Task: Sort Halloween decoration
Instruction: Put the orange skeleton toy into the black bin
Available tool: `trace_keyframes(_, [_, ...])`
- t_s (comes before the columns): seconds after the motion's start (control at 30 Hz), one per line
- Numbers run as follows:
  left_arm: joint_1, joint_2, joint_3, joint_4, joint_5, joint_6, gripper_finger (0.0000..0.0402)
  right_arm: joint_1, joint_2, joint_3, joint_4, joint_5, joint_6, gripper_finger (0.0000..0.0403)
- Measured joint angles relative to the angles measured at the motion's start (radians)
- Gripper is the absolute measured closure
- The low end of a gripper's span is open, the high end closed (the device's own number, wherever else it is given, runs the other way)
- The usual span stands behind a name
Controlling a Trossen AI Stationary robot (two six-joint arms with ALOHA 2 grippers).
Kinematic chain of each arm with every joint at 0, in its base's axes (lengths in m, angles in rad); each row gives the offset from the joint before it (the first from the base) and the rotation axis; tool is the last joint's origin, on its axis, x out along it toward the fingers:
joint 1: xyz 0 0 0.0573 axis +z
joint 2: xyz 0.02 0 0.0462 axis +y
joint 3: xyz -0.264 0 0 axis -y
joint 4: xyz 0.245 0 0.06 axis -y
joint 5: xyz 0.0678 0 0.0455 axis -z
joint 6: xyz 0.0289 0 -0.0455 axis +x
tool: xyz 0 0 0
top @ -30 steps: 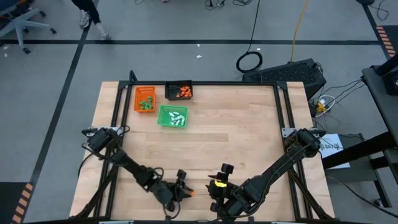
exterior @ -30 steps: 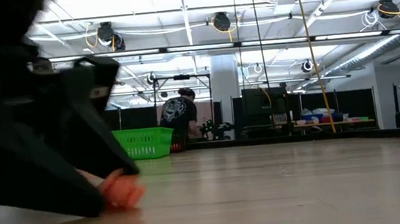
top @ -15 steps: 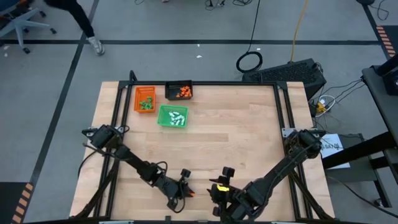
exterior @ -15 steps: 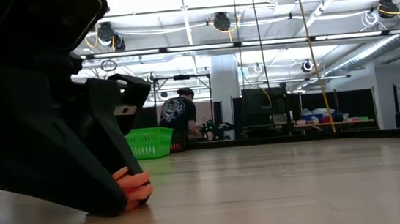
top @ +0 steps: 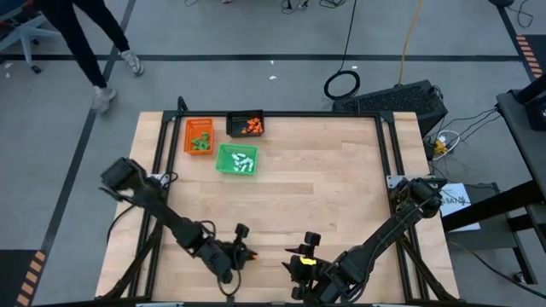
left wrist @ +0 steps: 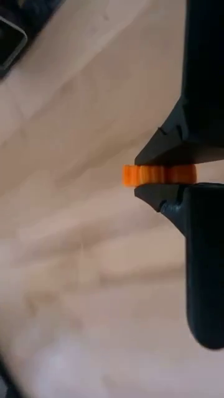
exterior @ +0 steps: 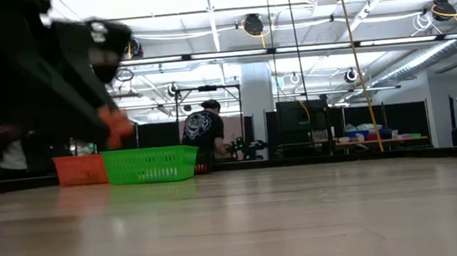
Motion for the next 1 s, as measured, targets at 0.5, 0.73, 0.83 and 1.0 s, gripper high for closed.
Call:
trace_keyframes(0.5, [-0.053, -0.305, 0.001, -0.195, -0.097, 0.303, 0.0388, 0.0, 0.0, 0.0, 0.021, 0.021, -0.025, 0.0238])
trace_keyframes(0.73, [-0.053, -0.305, 0.001, -0.207, -0.097, 0.449, 0.0388, 0.0, 0.0, 0.0, 0.02, 0.021, -0.025, 0.0238])
trace_keyframes(0.83, [-0.053, -0.305, 0.001, -0.211, -0.124, 0.46, 0.0389, 0.0, 0.0, 0.0, 0.019, 0.021, -0.026, 0.0238])
trace_keyframes(1.0, [-0.058, -0.305, 0.002, -0.213, -0.136, 0.575, 0.0389, 0.0, 0.0, 0.0, 0.021, 0.022, -0.047, 0.0238])
